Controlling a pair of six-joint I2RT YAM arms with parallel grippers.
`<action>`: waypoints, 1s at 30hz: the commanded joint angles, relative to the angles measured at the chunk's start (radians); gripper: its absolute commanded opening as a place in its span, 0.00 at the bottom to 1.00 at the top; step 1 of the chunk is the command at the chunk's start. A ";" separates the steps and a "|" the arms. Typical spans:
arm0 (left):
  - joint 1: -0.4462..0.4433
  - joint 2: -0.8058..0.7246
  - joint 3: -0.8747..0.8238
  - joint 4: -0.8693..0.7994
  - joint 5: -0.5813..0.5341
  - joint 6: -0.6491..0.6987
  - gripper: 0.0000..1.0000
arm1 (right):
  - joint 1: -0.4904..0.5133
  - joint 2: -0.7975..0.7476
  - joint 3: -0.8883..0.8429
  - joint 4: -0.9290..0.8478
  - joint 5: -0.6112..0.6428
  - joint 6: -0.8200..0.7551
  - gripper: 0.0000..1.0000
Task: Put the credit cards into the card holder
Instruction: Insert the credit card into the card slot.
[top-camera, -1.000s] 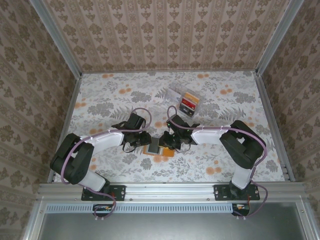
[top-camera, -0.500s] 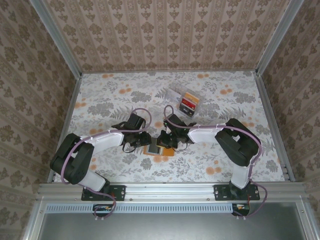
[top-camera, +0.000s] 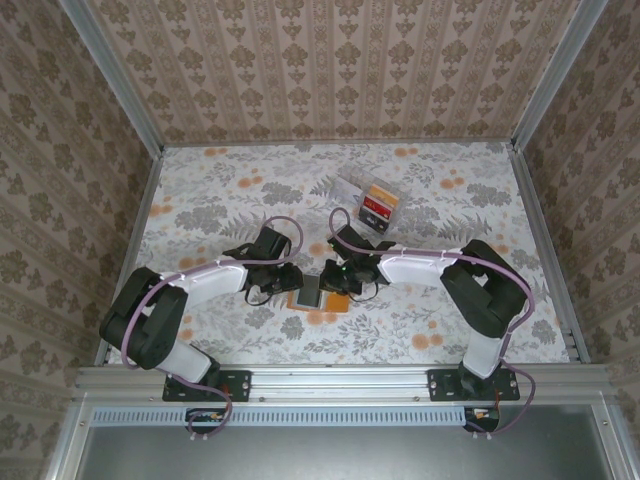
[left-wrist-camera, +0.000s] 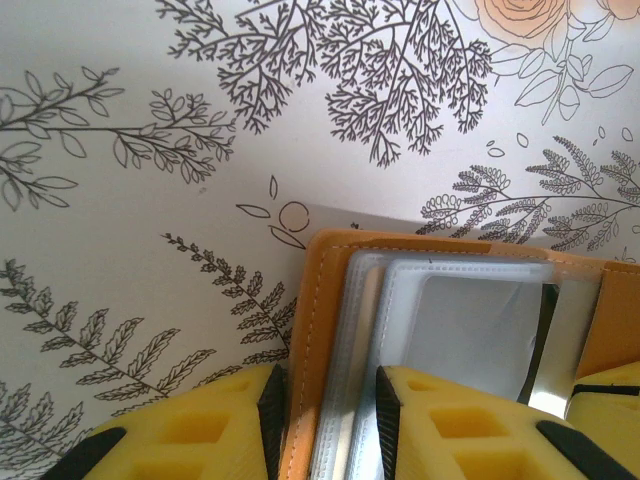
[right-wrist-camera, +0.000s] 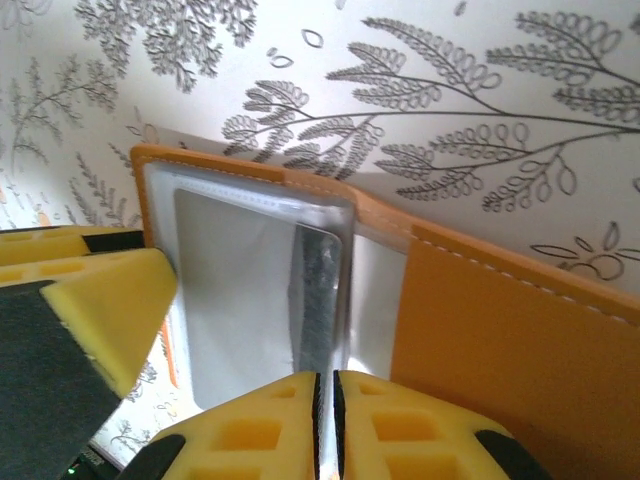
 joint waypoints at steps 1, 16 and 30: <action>-0.004 -0.020 -0.018 -0.004 0.007 -0.006 0.33 | 0.010 0.028 0.027 -0.052 0.021 -0.007 0.15; -0.002 -0.027 -0.022 0.001 0.012 -0.009 0.34 | 0.030 0.041 0.058 -0.019 0.005 -0.001 0.14; 0.081 -0.101 -0.032 -0.035 0.033 0.029 0.54 | 0.021 -0.067 0.091 -0.431 0.288 -0.102 0.20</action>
